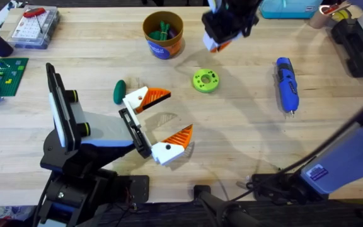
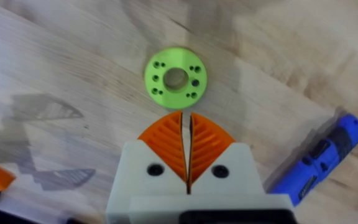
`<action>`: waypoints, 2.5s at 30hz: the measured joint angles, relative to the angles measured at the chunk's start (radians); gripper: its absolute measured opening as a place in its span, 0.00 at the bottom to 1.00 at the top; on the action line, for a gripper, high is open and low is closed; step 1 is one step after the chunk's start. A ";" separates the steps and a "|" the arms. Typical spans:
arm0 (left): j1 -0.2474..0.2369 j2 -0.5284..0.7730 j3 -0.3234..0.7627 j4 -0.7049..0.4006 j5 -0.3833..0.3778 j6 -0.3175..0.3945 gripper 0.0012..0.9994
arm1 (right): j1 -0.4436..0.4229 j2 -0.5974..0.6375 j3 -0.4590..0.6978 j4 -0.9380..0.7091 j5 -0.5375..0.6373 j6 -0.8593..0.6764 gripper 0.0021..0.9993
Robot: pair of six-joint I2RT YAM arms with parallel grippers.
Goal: Pick up the gripper from the table and insert it into the empty holder that is missing its gripper. Then pick up a screw, insert it into the mounting hole, and use the screwdriver to tighten it. Finally, clean up the table by picking up the vegetable and placing it into the bucket.
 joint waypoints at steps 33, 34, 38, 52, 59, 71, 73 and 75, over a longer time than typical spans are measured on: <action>0.000 0.000 0.000 0.000 -0.001 -0.003 0.99 | 0.000 -0.003 0.038 -0.073 -0.003 -0.002 0.00; 0.000 0.000 0.000 0.000 -0.001 -0.004 0.99 | 0.000 -0.003 0.038 -0.073 -0.003 -0.002 0.00; 0.000 0.000 0.000 0.000 -0.001 -0.003 0.99 | 0.000 -0.003 0.038 -0.075 -0.002 -0.002 0.35; 0.000 0.000 0.000 0.000 -0.001 -0.004 0.99 | -0.003 -0.003 0.037 -0.128 -0.003 -0.006 1.00; 0.000 0.000 0.000 0.000 -0.001 -0.004 0.99 | -0.031 -0.003 -0.090 0.011 -0.006 -0.005 1.00; 0.000 0.000 0.000 0.000 -0.001 -0.004 0.99 | -0.038 -0.002 -0.214 0.164 -0.007 0.007 0.85; 0.000 0.000 0.000 0.000 -0.001 -0.004 0.99 | -0.038 0.002 -0.220 0.175 -0.007 0.013 0.81; 0.000 0.000 0.000 0.000 -0.001 -0.004 0.99 | -0.039 0.013 -0.222 0.179 -0.007 0.013 0.78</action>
